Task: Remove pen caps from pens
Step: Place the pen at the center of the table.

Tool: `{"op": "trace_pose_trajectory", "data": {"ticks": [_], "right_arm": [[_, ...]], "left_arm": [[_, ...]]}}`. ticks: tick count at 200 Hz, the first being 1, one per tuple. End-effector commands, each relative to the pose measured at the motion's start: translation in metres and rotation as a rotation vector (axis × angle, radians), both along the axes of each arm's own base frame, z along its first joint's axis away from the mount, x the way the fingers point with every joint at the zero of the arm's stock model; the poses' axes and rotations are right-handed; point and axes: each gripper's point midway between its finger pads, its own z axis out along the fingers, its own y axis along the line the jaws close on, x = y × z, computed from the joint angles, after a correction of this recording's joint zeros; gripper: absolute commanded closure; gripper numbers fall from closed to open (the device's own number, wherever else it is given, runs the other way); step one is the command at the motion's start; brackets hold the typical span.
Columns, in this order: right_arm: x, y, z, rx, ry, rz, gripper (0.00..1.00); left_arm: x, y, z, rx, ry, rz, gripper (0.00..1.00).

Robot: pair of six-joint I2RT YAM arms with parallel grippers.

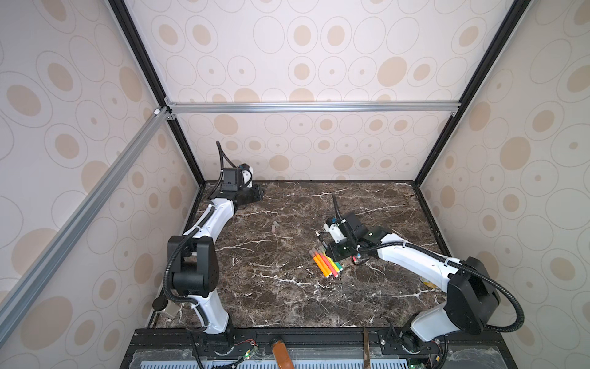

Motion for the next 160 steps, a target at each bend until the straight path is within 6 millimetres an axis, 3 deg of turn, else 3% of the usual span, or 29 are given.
{"op": "trace_pose_trajectory", "data": {"ticks": [1, 35, 56, 104, 160], "right_arm": [[0.004, -0.028, -0.011, -0.069, 0.016, -0.027, 1.00], [0.018, -0.046, -0.027, -0.109, 0.042, -0.073, 1.00], [0.019, -0.056, -0.042, -0.152, 0.073, -0.083, 1.00], [0.019, -0.066, -0.066, -0.203, 0.109, -0.106, 1.00], [0.014, -0.073, -0.081, -0.265, 0.163, -0.111, 1.00]], "left_arm": [[-0.014, 0.004, -0.008, 0.019, -0.041, -0.003, 1.00], [-0.034, 0.001, -0.065, 0.017, 0.065, -0.017, 1.00], [-0.037, -0.004, -0.085, 0.012, 0.098, -0.030, 1.00], [-0.036, -0.004, -0.104, 0.021, 0.130, -0.035, 1.00], [-0.034, -0.004, -0.105, 0.023, 0.131, -0.039, 1.00]]}}
